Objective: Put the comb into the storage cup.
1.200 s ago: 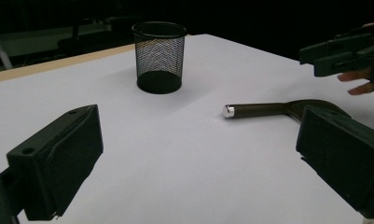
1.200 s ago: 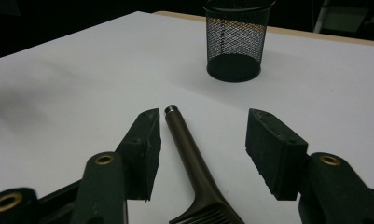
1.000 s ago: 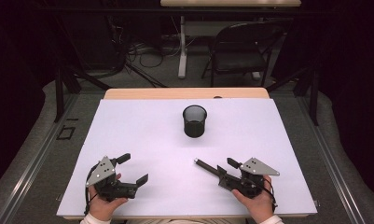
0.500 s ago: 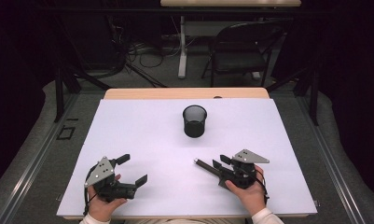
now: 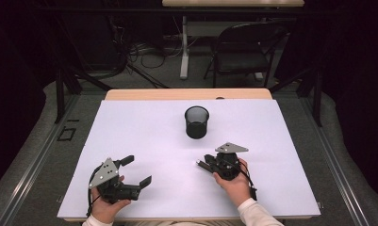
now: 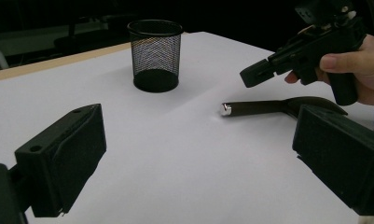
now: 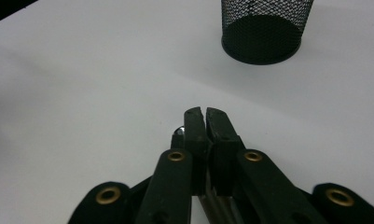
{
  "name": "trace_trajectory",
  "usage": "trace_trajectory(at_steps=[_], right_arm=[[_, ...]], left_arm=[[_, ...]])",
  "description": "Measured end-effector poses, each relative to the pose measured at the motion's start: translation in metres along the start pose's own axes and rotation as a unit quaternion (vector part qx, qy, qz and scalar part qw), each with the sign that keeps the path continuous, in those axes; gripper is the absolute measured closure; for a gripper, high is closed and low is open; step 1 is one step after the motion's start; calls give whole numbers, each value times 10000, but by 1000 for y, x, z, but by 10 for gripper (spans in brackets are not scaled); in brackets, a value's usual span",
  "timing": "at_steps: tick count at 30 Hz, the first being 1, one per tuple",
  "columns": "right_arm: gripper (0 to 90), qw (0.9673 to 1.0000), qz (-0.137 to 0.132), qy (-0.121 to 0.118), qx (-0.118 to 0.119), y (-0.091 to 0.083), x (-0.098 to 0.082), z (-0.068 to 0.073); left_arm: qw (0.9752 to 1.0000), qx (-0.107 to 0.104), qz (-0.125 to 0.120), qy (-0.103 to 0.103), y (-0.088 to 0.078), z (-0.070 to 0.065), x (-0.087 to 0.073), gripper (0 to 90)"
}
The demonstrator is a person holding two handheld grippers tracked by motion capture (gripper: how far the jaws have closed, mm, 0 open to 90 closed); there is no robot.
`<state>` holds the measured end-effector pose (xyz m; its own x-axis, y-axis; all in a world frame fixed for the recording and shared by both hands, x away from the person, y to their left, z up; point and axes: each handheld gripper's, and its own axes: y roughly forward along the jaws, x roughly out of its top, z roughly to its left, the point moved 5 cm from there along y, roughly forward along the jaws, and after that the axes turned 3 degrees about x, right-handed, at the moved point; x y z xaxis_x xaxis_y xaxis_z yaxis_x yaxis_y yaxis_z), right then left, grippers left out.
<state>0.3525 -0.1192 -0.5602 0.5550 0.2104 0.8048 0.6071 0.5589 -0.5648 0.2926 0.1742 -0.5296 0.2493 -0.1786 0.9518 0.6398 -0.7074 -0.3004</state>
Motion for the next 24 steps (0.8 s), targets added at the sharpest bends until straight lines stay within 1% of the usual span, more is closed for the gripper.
trace_trajectory(at_steps=[2,3,5,6,7,10,11,12,13,14,18,22,23,24], right_arm=[[900,9999,95,73,-16,7,0,-1],[900,9999,95,73,-16,7,0,-1],[900,9997,200,121,-108,14,0,-5],[900,9997,200,121,-108,14,0,-5],[900,9995,215,180,-116,16,0,-6],[900,9991,317,213,-179,22,-2,-10],[900,9989,366,253,-154,25,-3,-10],[900,9989,366,253,-154,25,-3,-10],[900,9987,435,219,-160,27,-4,-10],[900,9987,435,219,-160,27,-4,-10],[900,9985,502,163,-145,29,-5,-7],[900,9984,542,150,-111,31,-6,-6],[900,9982,565,147,-99,31,-6,-5],[900,9981,589,130,-88,31,-6,-4]], left_arm=[[10000,-42,9,6,1,0,0,33],[10000,-41,11,2,1,1,0,33],[10000,-58,5,-18,1,1,-1,36],[10000,-52,9,-6,1,2,-1,36],[10000,-29,27,2,0,2,-1,36],[10000,-26,10,-2,-1,1,-1,36],[10000,-25,6,0,-1,1,-1,36],[10000,14,4,13,-1,1,-1,36],[10000,10,7,12,-1,1,-1,36],[10000,-47,5,15,-1,1,-1,36],[10000,-20,7,13,-2,1,-2,36],[10000,53,22,10,-3,2,-2,39],[10000,-8,17,7,-3,2,-2,39],[10000,-8,20,7,-3,2,-2,39]])
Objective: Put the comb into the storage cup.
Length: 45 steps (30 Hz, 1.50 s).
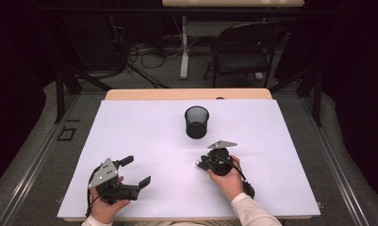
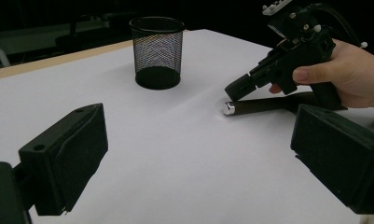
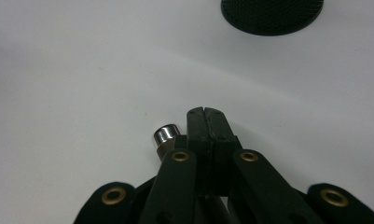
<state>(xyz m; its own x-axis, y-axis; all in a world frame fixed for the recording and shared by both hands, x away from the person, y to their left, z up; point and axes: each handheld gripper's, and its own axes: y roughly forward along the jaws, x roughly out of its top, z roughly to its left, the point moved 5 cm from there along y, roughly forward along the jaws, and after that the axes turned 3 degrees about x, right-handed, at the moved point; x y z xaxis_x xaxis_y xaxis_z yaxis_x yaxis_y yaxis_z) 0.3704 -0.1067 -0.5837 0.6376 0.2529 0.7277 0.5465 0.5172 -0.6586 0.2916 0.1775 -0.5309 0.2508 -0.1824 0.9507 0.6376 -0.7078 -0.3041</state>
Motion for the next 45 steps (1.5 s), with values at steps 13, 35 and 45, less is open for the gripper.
trace_trajectory(at_steps=[13,35,45], right_arm=[[900,9993,199,-297,115,2,-6,21],[895,9967,516,-566,266,-14,-30,39],[889,9955,616,-617,372,-28,-41,44]], left_arm=[[10000,41,6,17,0,0,0,39],[10000,19,-3,12,1,-1,0,51],[10000,12,18,20,2,-1,0,51]])
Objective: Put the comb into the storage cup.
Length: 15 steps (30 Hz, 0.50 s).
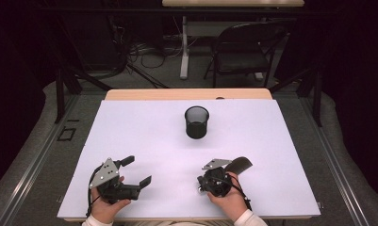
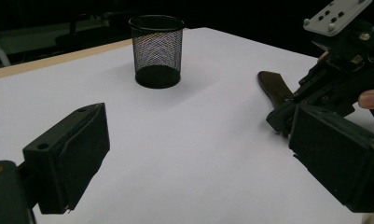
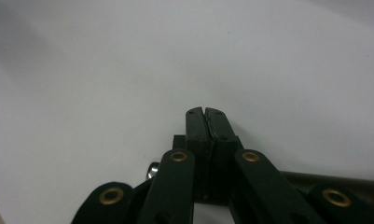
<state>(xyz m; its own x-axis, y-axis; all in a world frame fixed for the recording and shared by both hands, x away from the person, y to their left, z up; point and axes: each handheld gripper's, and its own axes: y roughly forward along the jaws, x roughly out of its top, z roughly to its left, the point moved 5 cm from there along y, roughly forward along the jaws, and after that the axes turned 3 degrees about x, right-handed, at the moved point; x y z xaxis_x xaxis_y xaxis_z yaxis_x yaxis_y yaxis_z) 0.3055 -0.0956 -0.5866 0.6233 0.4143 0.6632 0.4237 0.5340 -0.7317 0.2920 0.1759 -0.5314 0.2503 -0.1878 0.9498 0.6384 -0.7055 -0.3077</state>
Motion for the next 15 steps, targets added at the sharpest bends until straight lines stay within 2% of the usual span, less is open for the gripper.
trace_trajectory(at_steps=[7,15], right_arm=[[887,10000,43,-40,46,-10,-11,3],[900,9999,44,61,97,-23,-21,0]], left_arm=[[10000,11,30,-7,0,-1,0,52],[10000,-2,39,-33,2,-2,-1,52]])
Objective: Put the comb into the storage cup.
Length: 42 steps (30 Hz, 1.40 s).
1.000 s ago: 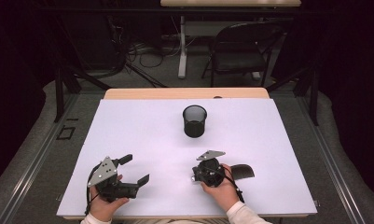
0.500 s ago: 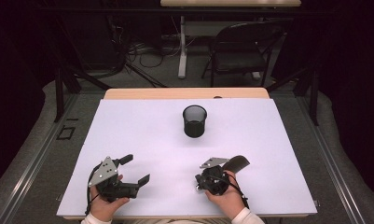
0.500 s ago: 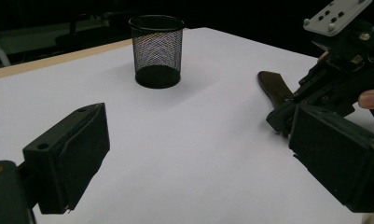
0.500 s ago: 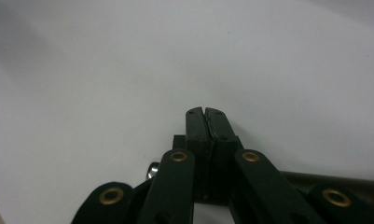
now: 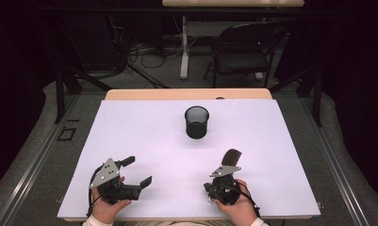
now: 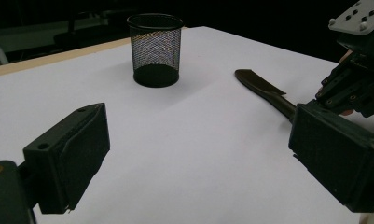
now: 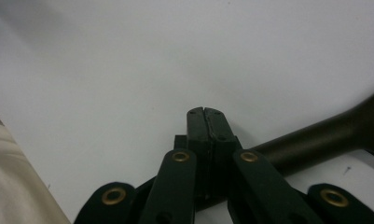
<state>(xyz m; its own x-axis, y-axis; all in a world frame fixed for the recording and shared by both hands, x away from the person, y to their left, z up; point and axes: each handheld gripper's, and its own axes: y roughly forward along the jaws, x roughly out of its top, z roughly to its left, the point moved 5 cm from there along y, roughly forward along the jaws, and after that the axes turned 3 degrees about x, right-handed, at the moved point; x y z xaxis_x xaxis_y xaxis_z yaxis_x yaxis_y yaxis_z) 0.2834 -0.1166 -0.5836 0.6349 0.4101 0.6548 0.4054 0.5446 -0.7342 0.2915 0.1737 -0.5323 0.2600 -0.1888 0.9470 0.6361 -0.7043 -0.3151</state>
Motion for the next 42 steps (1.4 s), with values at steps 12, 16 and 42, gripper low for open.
trace_trajectory(at_steps=[12,16,42], right_arm=[[900,9998,-5,201,-35,-15,-14,-12],[900,9996,33,273,-33,-20,-19,-18],[900,9973,-105,680,-263,-37,-26,-48]], left_arm=[[10000,-9,-8,4,0,0,0,52],[10000,-26,-1,6,0,-1,0,59],[10000,27,0,34,-1,1,0,64]])
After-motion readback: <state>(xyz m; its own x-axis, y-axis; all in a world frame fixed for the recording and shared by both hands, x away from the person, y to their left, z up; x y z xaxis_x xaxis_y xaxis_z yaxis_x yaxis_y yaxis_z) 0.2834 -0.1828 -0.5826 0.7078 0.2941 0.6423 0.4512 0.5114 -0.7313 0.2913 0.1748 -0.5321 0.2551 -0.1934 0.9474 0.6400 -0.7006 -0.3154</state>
